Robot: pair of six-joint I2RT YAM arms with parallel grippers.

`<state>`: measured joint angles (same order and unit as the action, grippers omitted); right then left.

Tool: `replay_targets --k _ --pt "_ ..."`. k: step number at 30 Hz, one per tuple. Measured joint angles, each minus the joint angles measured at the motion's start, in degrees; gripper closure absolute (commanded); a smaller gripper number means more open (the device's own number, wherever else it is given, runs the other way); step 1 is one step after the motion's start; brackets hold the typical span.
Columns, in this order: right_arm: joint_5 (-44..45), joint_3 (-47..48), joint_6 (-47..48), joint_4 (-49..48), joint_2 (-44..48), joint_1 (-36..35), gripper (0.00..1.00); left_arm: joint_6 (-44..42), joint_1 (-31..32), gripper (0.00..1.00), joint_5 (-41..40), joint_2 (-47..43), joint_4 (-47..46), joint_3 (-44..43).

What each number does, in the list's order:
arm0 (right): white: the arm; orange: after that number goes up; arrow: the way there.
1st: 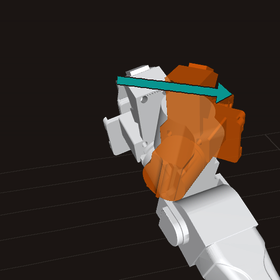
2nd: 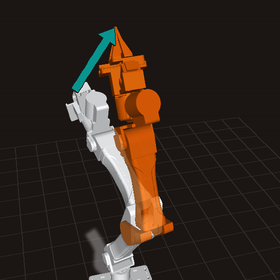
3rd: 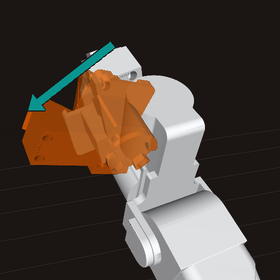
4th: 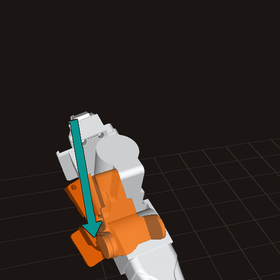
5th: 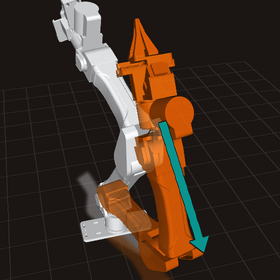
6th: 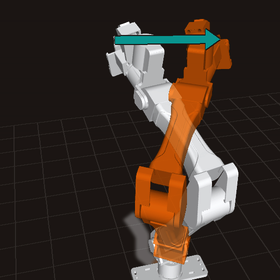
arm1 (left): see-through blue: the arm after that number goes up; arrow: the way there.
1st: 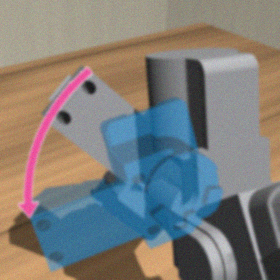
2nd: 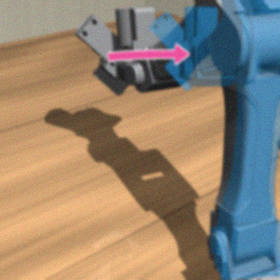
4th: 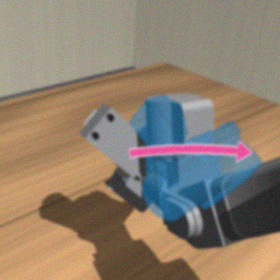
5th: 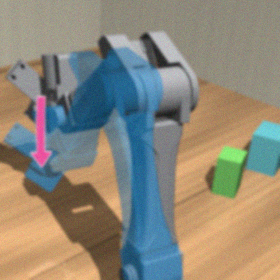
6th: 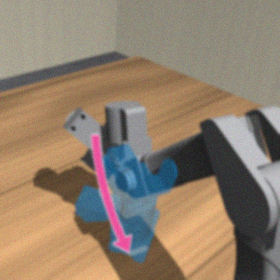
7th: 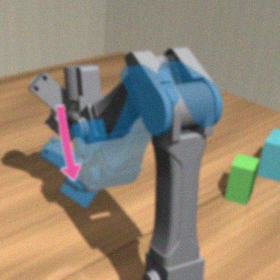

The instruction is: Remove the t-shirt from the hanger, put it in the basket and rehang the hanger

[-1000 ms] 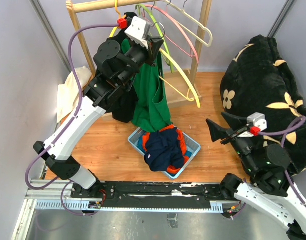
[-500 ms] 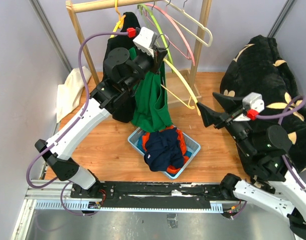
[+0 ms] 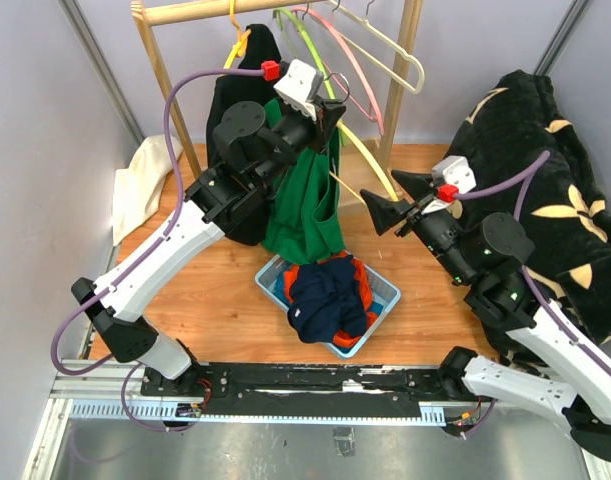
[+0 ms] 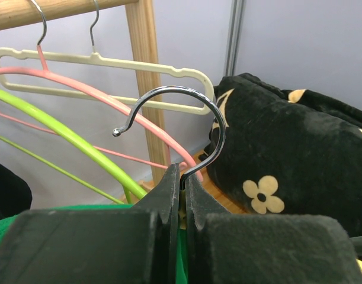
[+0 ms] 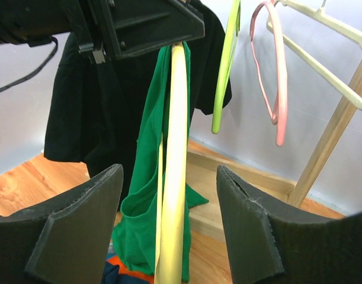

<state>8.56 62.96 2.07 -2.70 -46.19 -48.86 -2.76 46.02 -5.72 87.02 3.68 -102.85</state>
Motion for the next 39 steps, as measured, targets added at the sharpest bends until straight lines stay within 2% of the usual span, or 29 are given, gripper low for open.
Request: replay_targets --k 4,7,16,22,26,29,33,36,39 --pt "0.07 0.00 0.00 -0.02 -1.42 0.00 0.36 0.00 0.59 0.99 -0.44 0.00 -0.26 0.00" --pt "0.24 0.00 -0.02 -0.13 -1.49 0.00 0.40 0.00 0.79 1.00 -0.72 0.00 -0.39 0.00" --pt "0.94 0.00 -0.11 -1.09 -1.55 0.00 0.68 -0.02 1.38 0.99 -1.27 0.00 -1.07 0.35" --pt "1.64 -0.09 -0.07 -1.86 -1.64 0.00 0.82 -0.04 1.44 0.99 -1.29 0.00 -1.33 0.48" --pt "2.29 -0.55 -0.07 -2.19 -1.57 0.00 0.97 -0.07 1.44 1.00 -1.36 -0.39 -2.01 1.38" --pt "2.71 -1.01 -0.07 -2.27 -1.27 0.00 0.99 -0.07 1.44 0.99 -1.33 -0.96 -2.71 2.62" --pt "2.95 -1.90 -0.04 -2.62 -0.59 -0.02 0.99 -0.04 1.44 0.68 -0.61 -2.58 -4.63 5.51" --pt "3.58 -2.58 0.22 -2.62 0.00 -0.02 0.99 0.07 1.49 0.59 1.03 -4.09 -5.33 6.97" --pt "4.13 -2.75 0.87 -2.64 0.17 0.00 0.99 0.22 1.70 0.54 2.34 -5.66 -5.53 7.32"
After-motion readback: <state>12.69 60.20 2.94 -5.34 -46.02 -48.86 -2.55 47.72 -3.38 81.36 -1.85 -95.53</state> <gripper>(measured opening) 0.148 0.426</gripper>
